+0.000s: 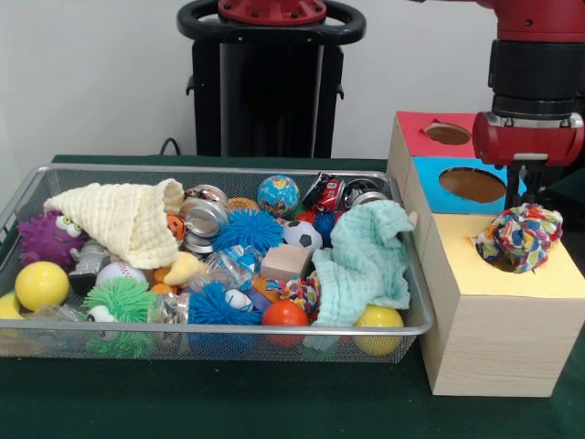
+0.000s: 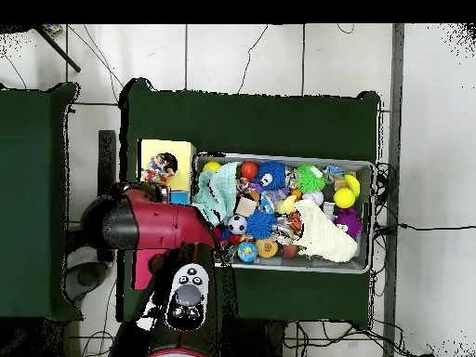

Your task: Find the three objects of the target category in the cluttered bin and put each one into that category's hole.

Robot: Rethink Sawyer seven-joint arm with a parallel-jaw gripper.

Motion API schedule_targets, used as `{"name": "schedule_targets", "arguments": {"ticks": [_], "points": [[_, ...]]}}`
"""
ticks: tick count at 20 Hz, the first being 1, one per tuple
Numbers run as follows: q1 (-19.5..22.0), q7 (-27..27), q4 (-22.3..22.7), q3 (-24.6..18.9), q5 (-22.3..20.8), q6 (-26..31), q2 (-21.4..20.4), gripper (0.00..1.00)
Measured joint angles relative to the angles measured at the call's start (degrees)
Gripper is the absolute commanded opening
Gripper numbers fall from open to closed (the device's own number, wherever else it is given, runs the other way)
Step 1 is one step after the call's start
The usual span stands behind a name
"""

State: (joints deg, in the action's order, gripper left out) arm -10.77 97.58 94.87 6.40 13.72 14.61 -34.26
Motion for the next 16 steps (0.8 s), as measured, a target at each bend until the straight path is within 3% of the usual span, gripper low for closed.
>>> {"name": "schedule_targets", "arguments": {"ticks": [16], "points": [[0.51,0.0,-0.28,0.3,-0.02,0.13,-0.6,0.0]]}}
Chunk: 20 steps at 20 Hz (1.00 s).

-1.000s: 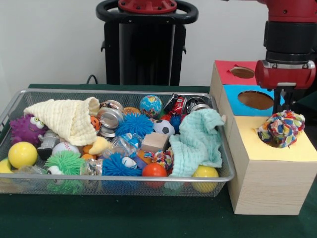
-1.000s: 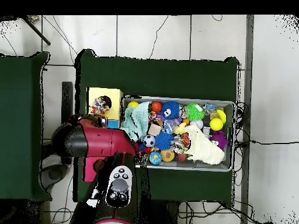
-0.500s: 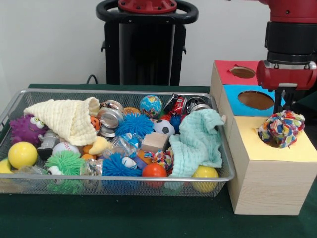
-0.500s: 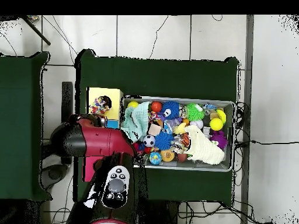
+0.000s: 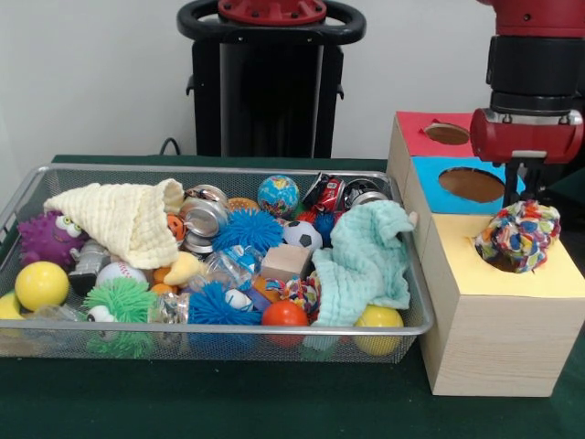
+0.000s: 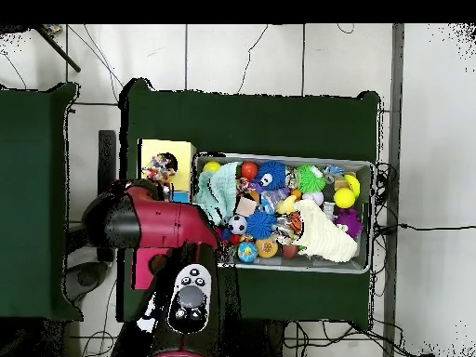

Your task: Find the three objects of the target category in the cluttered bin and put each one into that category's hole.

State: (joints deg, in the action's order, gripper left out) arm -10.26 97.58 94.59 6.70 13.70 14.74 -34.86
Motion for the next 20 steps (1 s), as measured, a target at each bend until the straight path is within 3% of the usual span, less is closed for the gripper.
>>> {"name": "schedule_targets", "arguments": {"ticks": [11,20], "points": [[2.33,0.0,0.17,-0.15,-0.07,4.58,-4.77,0.0],[2.33,0.0,0.22,-0.22,-0.22,5.77,-6.32,0.0]]}}
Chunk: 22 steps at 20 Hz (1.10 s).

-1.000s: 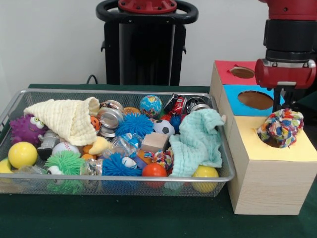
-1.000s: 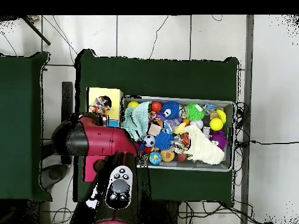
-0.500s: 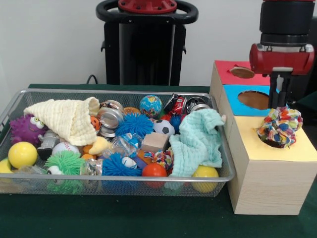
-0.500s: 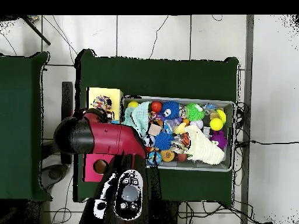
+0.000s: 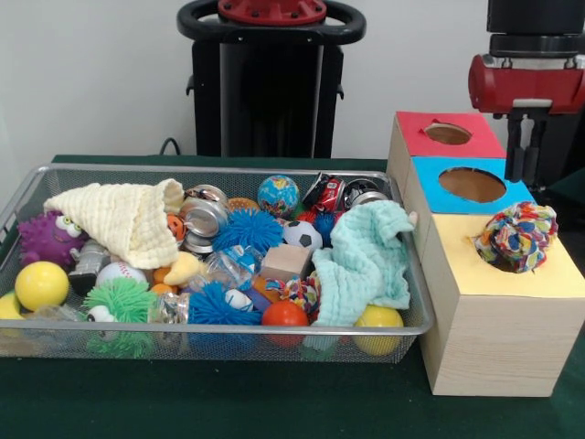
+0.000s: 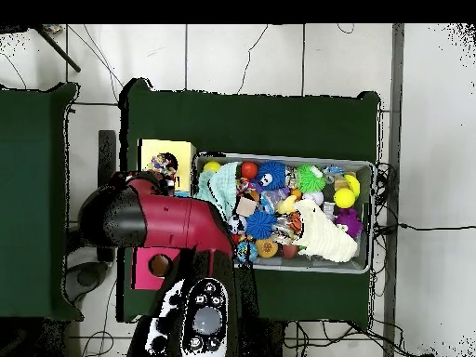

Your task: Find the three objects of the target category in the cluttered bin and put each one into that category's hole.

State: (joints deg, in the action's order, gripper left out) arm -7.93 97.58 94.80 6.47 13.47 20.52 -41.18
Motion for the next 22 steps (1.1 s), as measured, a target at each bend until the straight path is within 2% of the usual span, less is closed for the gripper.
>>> {"name": "schedule_targets", "arguments": {"ticks": [22], "points": [[-1.46,0.0,-1.19,0.41,-0.16,0.01,0.21,0.0]]}}
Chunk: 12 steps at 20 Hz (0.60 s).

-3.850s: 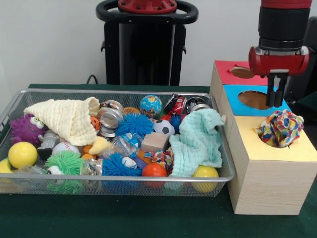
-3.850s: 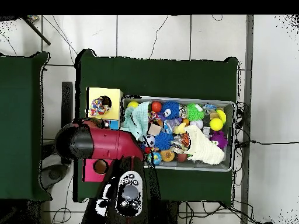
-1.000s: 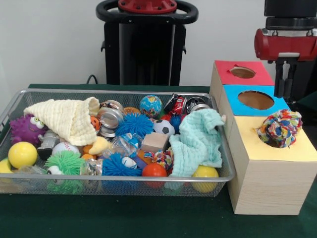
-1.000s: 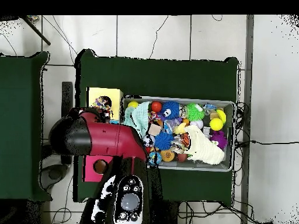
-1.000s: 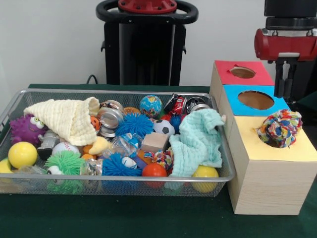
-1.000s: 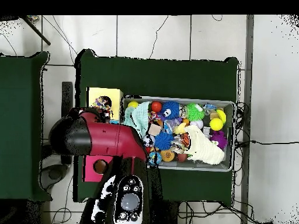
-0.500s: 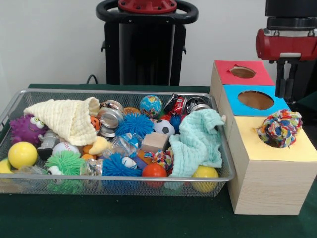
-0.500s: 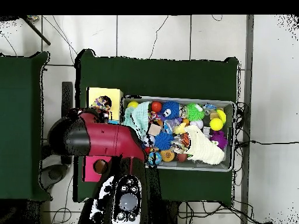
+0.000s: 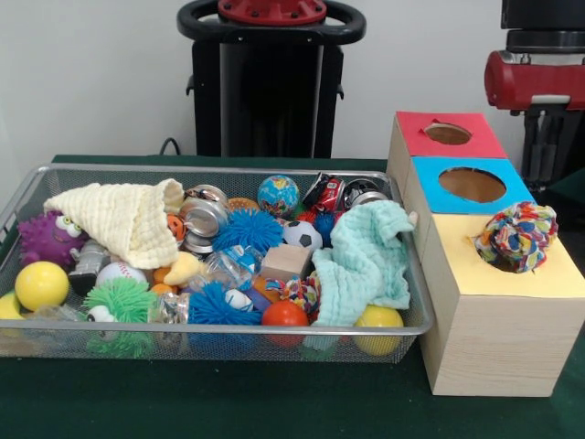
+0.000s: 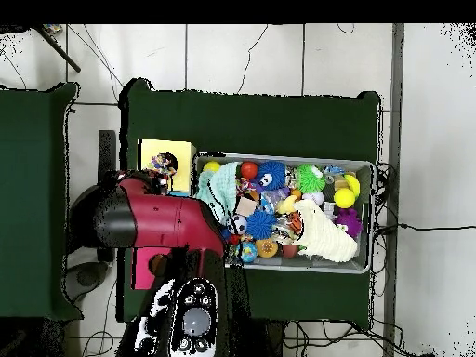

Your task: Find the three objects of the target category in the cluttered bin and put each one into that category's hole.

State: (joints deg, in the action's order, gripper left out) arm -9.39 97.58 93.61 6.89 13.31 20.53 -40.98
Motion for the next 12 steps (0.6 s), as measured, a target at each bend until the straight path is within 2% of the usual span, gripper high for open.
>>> {"name": "schedule_targets", "arguments": {"ticks": [12], "points": [[-0.02,0.0,-3.11,1.07,0.0,0.08,1.72,0.0]]}}
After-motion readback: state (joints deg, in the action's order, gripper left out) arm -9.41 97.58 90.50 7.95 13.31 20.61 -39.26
